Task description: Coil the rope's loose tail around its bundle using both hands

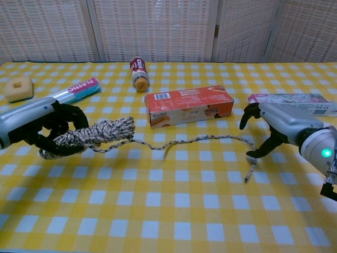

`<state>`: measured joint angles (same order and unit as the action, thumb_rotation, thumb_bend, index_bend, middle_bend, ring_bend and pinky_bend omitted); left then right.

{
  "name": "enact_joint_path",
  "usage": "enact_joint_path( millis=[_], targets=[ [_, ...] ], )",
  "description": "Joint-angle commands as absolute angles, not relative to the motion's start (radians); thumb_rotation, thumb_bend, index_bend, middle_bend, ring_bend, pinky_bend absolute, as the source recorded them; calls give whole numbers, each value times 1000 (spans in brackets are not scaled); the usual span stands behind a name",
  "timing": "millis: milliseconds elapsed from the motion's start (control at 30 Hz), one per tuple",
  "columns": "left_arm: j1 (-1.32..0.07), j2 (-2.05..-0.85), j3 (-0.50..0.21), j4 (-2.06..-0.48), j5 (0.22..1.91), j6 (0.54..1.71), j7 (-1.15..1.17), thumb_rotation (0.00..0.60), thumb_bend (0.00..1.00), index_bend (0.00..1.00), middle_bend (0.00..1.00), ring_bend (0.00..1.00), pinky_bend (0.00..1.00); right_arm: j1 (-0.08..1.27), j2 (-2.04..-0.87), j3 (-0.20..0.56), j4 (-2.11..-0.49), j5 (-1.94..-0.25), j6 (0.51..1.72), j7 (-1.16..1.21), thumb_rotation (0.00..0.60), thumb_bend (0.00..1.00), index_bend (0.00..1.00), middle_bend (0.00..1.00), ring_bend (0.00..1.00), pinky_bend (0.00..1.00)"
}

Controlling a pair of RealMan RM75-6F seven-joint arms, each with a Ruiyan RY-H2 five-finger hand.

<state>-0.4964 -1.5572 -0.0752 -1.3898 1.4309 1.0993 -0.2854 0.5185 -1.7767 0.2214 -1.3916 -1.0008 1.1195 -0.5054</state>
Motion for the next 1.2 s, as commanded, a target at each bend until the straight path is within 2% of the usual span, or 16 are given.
enact_joint_path(
  millis=[33,267,800,933,1067,1200],
  targets=[
    [-497,-1559,-76,-1387,1430,1098,-288,600,597,756,753,735,813,526,-1788,224,-1373,-992,1113,-508,600,227,377,130,175,19],
    [-496,-1560,-75,-1381,1428,1098,-295,600,597,756,753,735,813,524,-1786,219,-1344,-982,1111,-498,600,228,376,128,174,19],
    [-496,-1573,-74,-1365,1424,1093,-301,600,597,756,753,735,813,506,-1698,204,-1346,-938,1082,-498,600,228,377,127,176,19],
    [-496,-1574,-75,-1361,1419,1090,-303,600,596,756,753,735,813,504,-1697,193,-1352,-955,1078,-477,600,232,430,133,186,19],
    [-494,-1575,-75,-1360,1418,1091,-306,600,597,756,753,735,813,503,-1701,184,-1348,-971,1078,-462,600,292,507,152,198,19],
    [-493,-1575,-75,-1357,1417,1090,-305,600,596,756,753,735,813,502,-1705,179,-1337,-977,1075,-452,600,334,539,161,203,19]
  ],
)
